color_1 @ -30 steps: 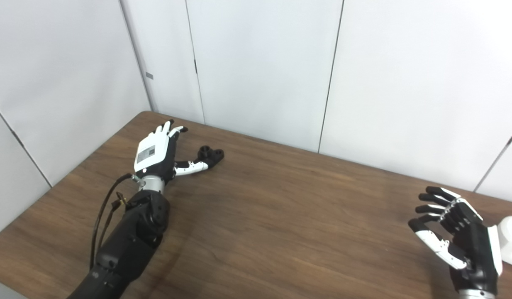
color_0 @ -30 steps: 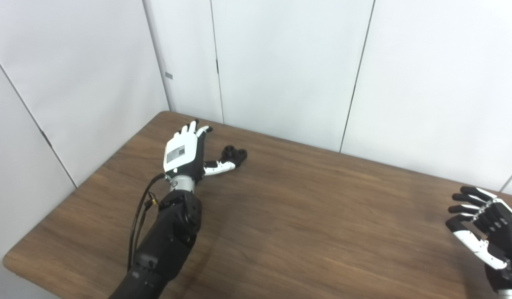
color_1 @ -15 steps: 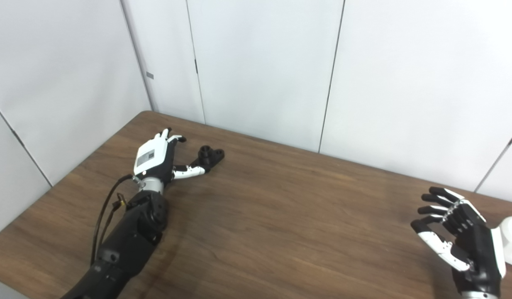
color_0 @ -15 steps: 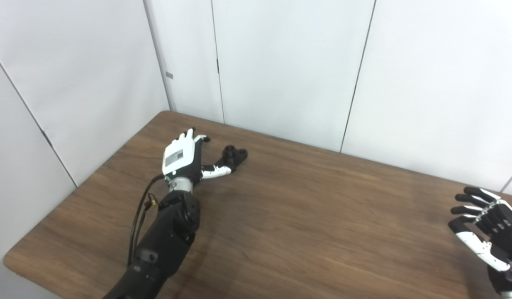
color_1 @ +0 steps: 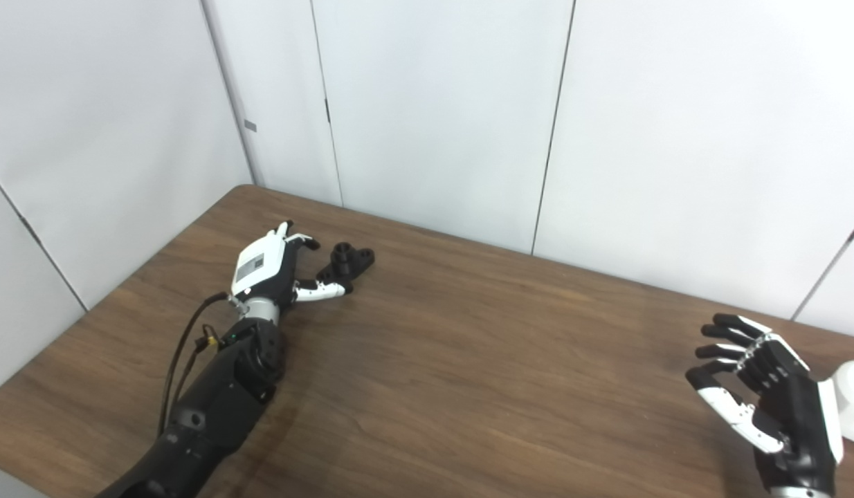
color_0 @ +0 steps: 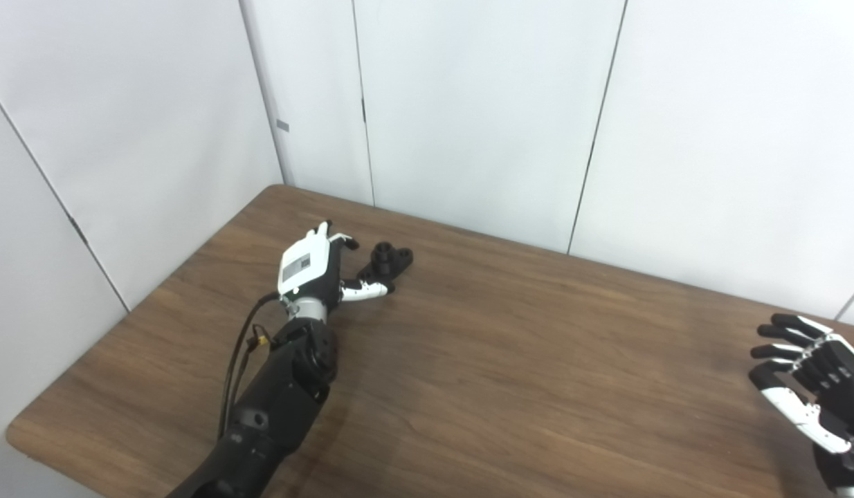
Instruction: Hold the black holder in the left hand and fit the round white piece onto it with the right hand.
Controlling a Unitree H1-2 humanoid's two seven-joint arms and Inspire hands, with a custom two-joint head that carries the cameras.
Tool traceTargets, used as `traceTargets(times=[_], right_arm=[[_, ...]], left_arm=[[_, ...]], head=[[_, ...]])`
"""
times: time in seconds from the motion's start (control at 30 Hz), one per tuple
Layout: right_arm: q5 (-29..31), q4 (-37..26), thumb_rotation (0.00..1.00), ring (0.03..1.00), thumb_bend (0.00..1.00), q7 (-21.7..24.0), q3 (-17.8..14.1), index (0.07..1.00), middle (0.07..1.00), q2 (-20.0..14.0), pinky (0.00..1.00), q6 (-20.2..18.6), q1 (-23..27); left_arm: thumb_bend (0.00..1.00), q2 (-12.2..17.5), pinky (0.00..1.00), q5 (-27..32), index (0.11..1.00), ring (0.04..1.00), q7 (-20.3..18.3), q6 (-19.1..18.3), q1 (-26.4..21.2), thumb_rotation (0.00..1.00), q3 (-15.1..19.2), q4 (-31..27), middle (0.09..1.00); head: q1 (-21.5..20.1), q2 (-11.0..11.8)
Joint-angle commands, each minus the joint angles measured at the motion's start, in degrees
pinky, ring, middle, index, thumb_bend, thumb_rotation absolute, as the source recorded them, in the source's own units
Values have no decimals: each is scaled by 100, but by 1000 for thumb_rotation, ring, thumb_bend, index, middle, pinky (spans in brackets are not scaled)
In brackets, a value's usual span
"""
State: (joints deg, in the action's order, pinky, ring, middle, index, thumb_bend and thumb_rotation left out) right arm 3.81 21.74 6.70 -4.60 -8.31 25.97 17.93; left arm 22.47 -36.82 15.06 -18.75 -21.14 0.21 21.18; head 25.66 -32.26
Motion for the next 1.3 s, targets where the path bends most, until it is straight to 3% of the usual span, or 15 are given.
traceTargets(times=[0.0,0.3,0.67,0.77,0.87,1.0,1.03,1.07,1.27], right_arm=[[-10,277,316,567,603,-4,-18,677,660,-14,454,91,-612],[9,245,336,549,607,23,-57,674,651,-5,430,89,-655],[-48,28,333,581,589,-69,-106,675,659,-38,467,75,-821],[18,-4,328,577,583,-33,-116,672,653,-37,461,63,-851],[68,1,333,578,586,-10,-118,674,655,-34,462,68,-856],[77,-21,351,581,584,-3,-103,675,654,-51,470,60,-865],[90,-23,355,582,576,10,-100,676,653,-57,471,60,-865],[108,-33,355,581,571,18,-102,677,653,-61,472,59,-867],[192,-136,384,572,582,47,-112,678,652,-111,473,-37,-911]], left_arm=[[865,176,1000,17,723,1000,248,278,-313,372,9,42,1000],[849,264,1000,-96,727,1000,456,406,-467,390,-240,642,1000],[828,254,1000,-30,750,1000,376,163,-640,409,-465,994,1000],[794,247,1000,77,691,1000,271,191,-648,407,-507,1097,998],[757,237,1000,247,612,1000,82,253,-612,355,-515,1094,968],[768,247,1000,366,572,1000,-75,260,-596,276,-588,1111,954],[621,246,1000,394,524,1000,-122,260,-587,161,-605,1100,954],[572,245,1000,409,507,1000,-163,264,-573,122,-628,1084,955],[524,256,1000,487,483,1000,-210,407,-511,77,-745,1086,906]], head=[[-1,-2],[-63,-8],[-120,-87],[-112,-114],[-110,-135],[-117,-179],[-117,-179],[-123,-202],[-107,-254]])
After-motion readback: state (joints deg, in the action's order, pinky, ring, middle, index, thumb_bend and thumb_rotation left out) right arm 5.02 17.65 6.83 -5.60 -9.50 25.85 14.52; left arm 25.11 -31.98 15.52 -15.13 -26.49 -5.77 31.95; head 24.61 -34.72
